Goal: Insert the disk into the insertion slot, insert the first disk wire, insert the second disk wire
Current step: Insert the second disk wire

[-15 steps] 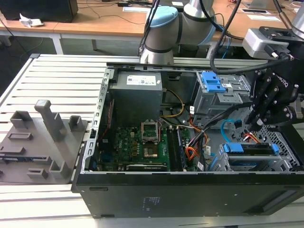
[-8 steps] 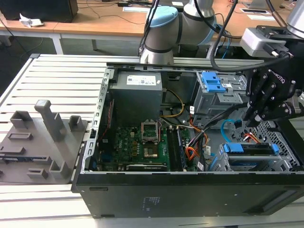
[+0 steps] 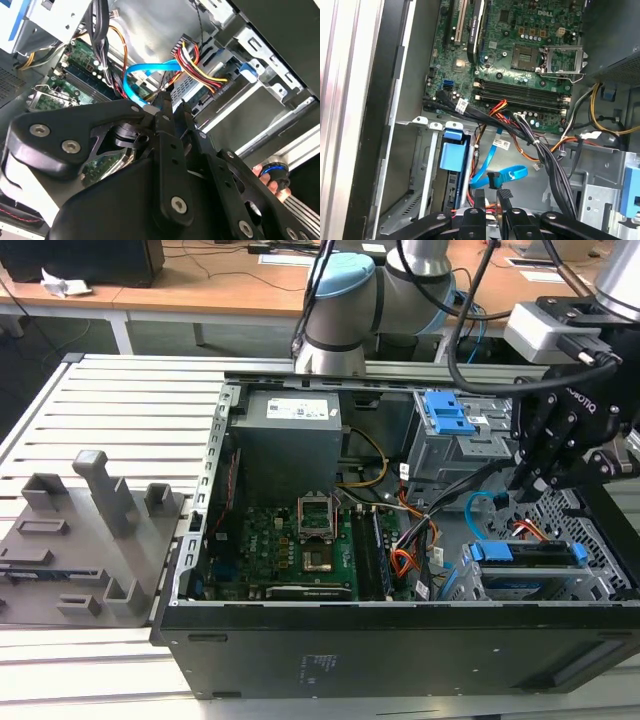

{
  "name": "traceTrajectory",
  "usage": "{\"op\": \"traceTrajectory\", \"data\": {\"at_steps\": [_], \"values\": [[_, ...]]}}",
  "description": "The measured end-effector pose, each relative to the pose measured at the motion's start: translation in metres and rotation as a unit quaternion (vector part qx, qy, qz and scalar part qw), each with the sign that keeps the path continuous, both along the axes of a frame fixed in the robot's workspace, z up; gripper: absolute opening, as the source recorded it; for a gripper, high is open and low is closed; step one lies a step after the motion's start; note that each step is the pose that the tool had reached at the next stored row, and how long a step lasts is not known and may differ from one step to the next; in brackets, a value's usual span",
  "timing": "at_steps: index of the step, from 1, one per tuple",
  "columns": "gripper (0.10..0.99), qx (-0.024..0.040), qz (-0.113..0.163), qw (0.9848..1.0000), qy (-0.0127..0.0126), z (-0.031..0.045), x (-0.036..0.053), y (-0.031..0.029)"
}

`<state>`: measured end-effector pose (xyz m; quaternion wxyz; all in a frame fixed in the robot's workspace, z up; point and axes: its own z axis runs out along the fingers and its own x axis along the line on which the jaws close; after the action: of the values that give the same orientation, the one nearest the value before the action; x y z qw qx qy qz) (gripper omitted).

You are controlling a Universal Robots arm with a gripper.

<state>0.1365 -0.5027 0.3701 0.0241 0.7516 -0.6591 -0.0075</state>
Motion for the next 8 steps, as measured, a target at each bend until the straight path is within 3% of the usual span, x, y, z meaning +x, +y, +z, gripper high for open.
{"op": "traceTrajectory", "data": {"at_steps": [5, 8], "values": [[0.239, 0.003, 0.008, 1.0, 0.0, -0.002, -0.0069, 0.004], [0.239, 0.003, 0.011, 0.9999, -0.0002, -0.0039, -0.0179, 0.004]]}}
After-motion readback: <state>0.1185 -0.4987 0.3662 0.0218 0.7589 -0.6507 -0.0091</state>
